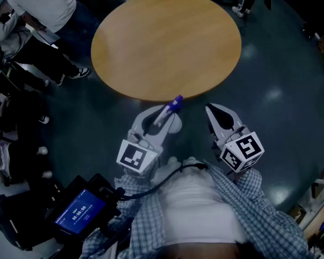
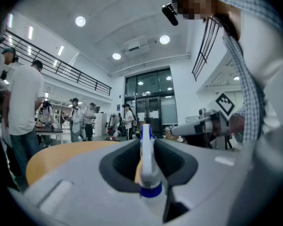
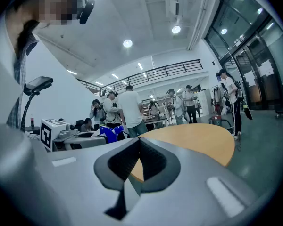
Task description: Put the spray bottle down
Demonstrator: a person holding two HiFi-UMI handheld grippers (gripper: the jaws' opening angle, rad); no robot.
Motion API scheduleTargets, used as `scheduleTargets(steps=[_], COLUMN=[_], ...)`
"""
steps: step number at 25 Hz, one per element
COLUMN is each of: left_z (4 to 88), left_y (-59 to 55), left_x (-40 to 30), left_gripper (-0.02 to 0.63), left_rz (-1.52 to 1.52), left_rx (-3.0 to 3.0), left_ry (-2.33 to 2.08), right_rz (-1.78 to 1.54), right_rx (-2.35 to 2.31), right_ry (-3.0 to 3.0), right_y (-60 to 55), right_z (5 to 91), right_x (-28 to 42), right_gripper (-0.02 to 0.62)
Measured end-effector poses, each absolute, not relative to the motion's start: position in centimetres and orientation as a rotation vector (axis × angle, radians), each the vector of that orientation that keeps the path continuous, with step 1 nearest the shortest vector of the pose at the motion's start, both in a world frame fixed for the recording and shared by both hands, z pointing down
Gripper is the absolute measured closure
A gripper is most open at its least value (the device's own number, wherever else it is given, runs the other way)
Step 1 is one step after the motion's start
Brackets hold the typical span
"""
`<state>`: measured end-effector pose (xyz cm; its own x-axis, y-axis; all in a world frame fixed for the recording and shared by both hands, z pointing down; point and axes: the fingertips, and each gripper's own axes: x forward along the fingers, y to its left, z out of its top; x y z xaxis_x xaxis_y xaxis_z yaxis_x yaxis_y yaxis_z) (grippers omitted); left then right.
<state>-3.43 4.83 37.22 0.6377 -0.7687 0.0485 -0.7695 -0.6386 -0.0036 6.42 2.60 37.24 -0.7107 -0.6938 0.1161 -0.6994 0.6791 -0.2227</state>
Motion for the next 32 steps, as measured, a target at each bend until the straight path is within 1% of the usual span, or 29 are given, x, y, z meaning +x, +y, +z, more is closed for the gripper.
scheduleTargets(steps=[20,32], left_z=[36.5,35.0], left_y=[5.1,6.2], left_x=[-3.2,-2.1], left_gripper=[0.517,0.517], left_rz=[0.062,0.062], left_rx=[2.832,2.812], left_ry=[-1.363,-1.494], right_rz=[0.360,0.382], right_rx=[1.173,1.172], right_ry=[-2.884,-2.885], right_y=[2.9,5.0], right_z=[36.5,36.6], right_x=[6.9,11.2], right_gripper=[0.593,0.592])
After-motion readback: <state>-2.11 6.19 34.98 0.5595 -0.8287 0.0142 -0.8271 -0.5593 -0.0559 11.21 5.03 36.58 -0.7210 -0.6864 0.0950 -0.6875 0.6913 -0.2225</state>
